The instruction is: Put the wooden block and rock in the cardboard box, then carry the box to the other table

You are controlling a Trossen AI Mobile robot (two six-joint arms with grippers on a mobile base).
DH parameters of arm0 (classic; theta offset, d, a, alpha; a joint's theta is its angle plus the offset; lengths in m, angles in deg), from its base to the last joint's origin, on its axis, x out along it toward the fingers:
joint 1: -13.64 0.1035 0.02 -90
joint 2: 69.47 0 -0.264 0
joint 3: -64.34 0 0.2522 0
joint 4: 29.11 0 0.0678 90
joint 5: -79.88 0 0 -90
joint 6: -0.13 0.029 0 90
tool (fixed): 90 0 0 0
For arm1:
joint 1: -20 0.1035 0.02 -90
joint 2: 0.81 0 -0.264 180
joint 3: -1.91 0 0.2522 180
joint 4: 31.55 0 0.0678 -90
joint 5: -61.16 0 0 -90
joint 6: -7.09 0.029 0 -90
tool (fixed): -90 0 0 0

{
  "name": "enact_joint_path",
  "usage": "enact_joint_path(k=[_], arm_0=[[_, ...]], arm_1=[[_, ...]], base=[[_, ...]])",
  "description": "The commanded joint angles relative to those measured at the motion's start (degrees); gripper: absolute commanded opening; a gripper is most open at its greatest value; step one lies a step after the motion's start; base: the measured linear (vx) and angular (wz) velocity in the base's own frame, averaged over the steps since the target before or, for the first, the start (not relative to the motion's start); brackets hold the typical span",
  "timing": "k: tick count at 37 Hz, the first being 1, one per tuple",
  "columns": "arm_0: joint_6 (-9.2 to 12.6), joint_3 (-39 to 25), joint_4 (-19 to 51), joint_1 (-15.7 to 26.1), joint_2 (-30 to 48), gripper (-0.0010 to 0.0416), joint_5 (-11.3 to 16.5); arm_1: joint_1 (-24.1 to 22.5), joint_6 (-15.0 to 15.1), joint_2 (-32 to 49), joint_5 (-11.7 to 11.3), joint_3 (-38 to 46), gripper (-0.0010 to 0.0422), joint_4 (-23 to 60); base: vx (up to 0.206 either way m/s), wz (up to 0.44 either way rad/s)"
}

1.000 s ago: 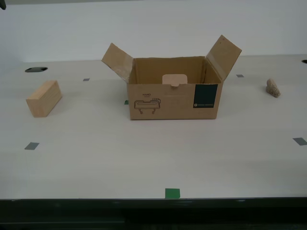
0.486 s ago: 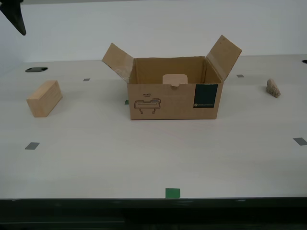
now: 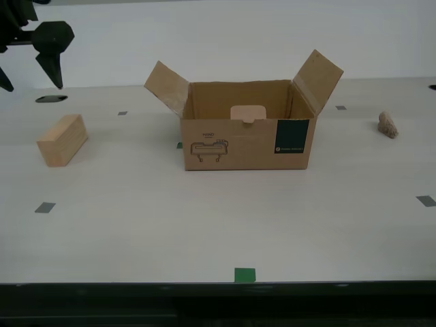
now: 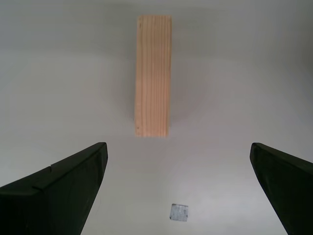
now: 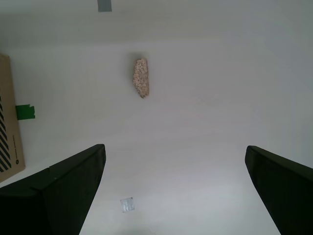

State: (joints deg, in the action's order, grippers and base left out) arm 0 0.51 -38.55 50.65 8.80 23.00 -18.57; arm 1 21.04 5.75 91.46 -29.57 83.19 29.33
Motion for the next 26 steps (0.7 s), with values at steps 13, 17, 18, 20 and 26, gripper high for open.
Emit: enact_joint_path(k=[13,17,18,20,26], arm_0=[[-1.0,0.0,-3.0,0.0,6.9,0.0399,0.1],[-1.0,0.0,-3.5,0.0,9.2,0.0399,0.1],[-1.0,0.0,-3.9,0.0,9.7,0.0399,0.1],[-1.1,0.0,-4.6,0.0,10.5,0.0399,0.1],[-1.9,0.0,-6.9,0.0,13.2,0.0399,0.1]], arm_1=[[0.9,1.4,6.9,0.2,0.0,0.0400,-3.5],[1.1,1.4,6.8,0.2,0.0,0.0400,-5.4],[1.1,1.4,6.8,0.3,0.0,0.0400,-5.7],[1.2,1.4,6.8,0.2,0.2,0.0400,-5.7],[1.7,1.5,6.8,0.3,0.1,0.0400,-6.1]], base=[[0.000,0.000],[0.000,0.000],[0.000,0.000],[0.000,0.000],[0.000,0.000]])
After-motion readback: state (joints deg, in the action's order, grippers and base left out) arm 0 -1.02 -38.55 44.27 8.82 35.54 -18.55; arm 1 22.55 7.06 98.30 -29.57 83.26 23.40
